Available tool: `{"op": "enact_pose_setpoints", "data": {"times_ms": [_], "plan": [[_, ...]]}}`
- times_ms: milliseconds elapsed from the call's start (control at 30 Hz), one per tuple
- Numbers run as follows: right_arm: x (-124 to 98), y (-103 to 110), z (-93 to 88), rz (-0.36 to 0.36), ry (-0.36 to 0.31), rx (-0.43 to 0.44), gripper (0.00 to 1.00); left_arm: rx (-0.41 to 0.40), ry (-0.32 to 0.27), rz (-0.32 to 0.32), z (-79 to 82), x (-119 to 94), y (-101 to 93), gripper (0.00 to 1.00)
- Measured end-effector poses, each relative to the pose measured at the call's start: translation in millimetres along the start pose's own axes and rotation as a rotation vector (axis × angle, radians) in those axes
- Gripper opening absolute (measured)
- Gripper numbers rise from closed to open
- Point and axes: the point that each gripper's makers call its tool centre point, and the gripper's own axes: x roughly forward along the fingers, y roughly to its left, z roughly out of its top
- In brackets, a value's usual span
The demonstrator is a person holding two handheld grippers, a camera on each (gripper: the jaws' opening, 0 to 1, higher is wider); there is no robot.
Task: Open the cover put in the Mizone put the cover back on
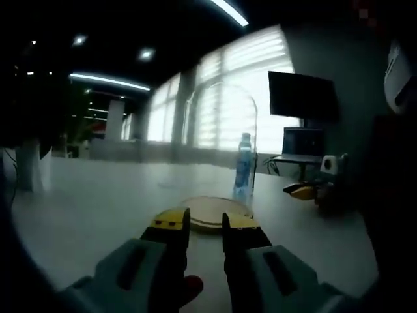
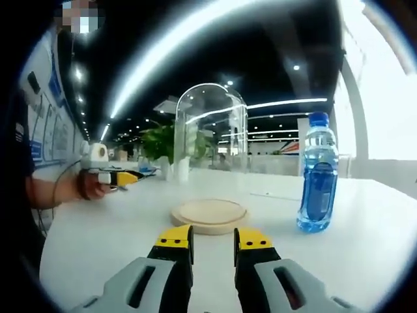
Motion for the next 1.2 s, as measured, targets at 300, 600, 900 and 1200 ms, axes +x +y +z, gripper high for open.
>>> {"op": "enact_pose_setpoints", "data": {"times_ms": [300,600,900,1200], "plan": [[0.5,1.7,0.4,0.002,0.004,0.008,0.18,-0.004,0.009,-0.003,-4.7,3.2,-1.6,0.15],[1.3,-1.0,-0.5,-0.005,0.006,0.028,0.18,-0.031,-0.009,0.021,-0.8,1.9,5.1,0.15],[1.6,-2.7,-2.1,-0.014,0.012,0.028,0.18,-0.002,0.021,0.009,-6.6,4.0,1.0,0.15],[2.1,-3.1,-2.6,-0.021,0.018,0.02,0.18,-0.008,0.0,0.023,-0.4,1.4,4.8,0.15]]}}
